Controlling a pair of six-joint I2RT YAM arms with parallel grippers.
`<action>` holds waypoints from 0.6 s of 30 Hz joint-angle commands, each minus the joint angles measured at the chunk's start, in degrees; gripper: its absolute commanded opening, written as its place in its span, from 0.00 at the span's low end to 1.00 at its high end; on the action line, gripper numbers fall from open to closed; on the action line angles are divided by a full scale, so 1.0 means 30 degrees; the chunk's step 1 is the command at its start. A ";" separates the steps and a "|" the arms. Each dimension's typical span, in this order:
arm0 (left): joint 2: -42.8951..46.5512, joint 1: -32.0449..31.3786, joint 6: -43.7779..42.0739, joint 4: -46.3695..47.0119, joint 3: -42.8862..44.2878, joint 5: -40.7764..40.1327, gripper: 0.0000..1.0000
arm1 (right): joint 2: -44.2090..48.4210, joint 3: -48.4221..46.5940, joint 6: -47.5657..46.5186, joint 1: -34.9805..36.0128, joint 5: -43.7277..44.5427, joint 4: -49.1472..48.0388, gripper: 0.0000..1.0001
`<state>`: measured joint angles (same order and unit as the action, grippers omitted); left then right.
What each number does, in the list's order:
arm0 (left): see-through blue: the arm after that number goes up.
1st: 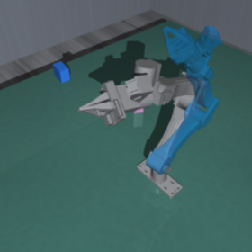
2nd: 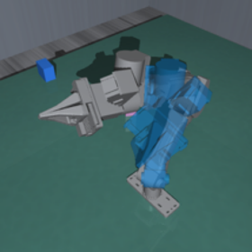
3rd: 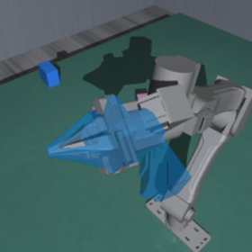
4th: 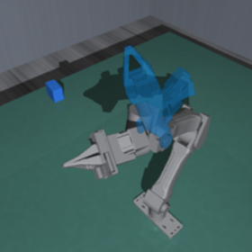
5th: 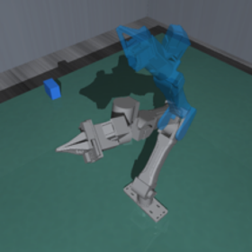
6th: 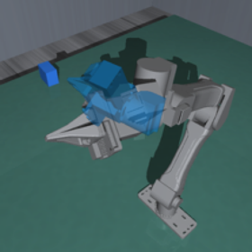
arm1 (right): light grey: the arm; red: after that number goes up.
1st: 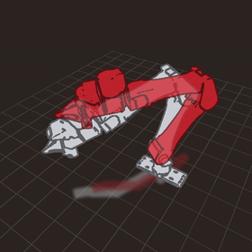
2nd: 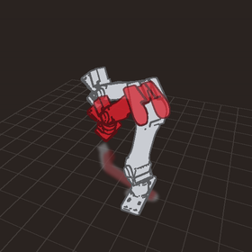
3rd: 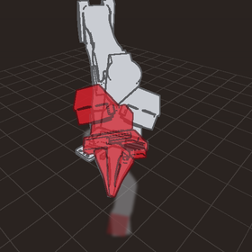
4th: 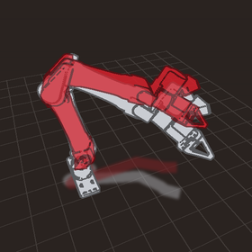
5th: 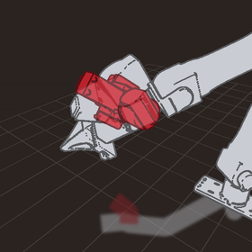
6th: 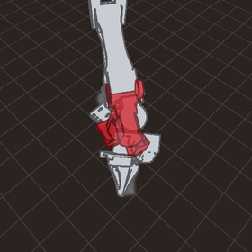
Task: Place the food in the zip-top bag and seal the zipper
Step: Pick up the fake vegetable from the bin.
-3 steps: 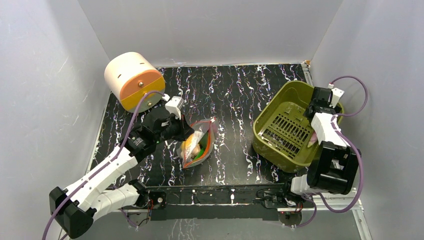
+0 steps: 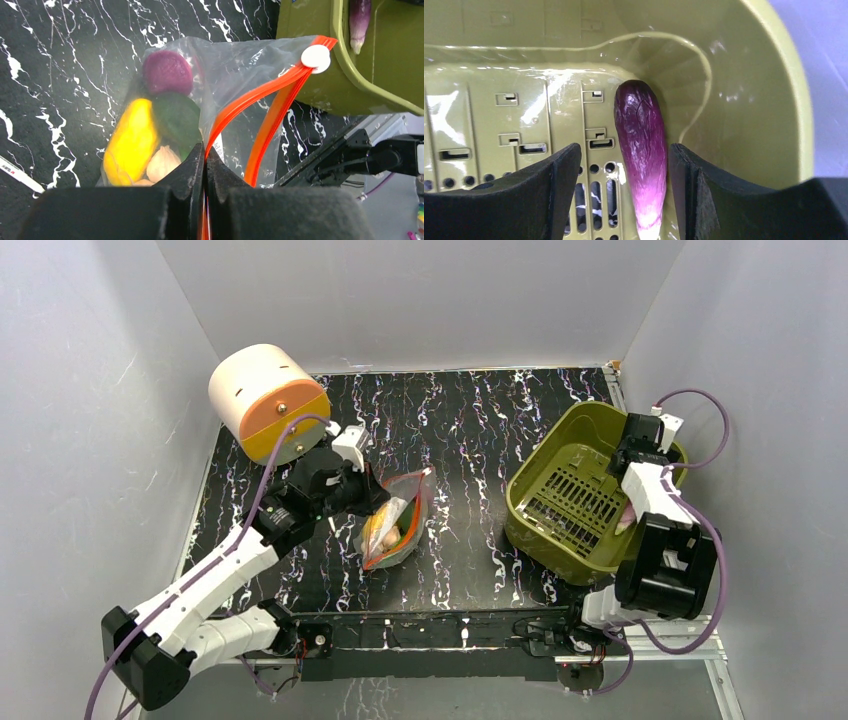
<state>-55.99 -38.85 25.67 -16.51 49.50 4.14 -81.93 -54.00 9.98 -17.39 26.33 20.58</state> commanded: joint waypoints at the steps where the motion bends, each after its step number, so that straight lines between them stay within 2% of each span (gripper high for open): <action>1: -0.0557 -0.0087 0.0379 -0.0650 0.1040 -0.0926 0.00 | -0.0933 -0.0420 -0.2274 -0.0394 0.0110 -0.1873 0.63; 18: -0.1767 -0.0082 -0.0068 0.0641 0.1627 -0.0703 0.00 | -0.3403 0.0136 -0.3221 -0.0679 -0.0528 -0.3342 0.65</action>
<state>-60.73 -38.85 26.13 -15.81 51.05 2.33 -91.31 -53.43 2.15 -19.05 25.21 14.68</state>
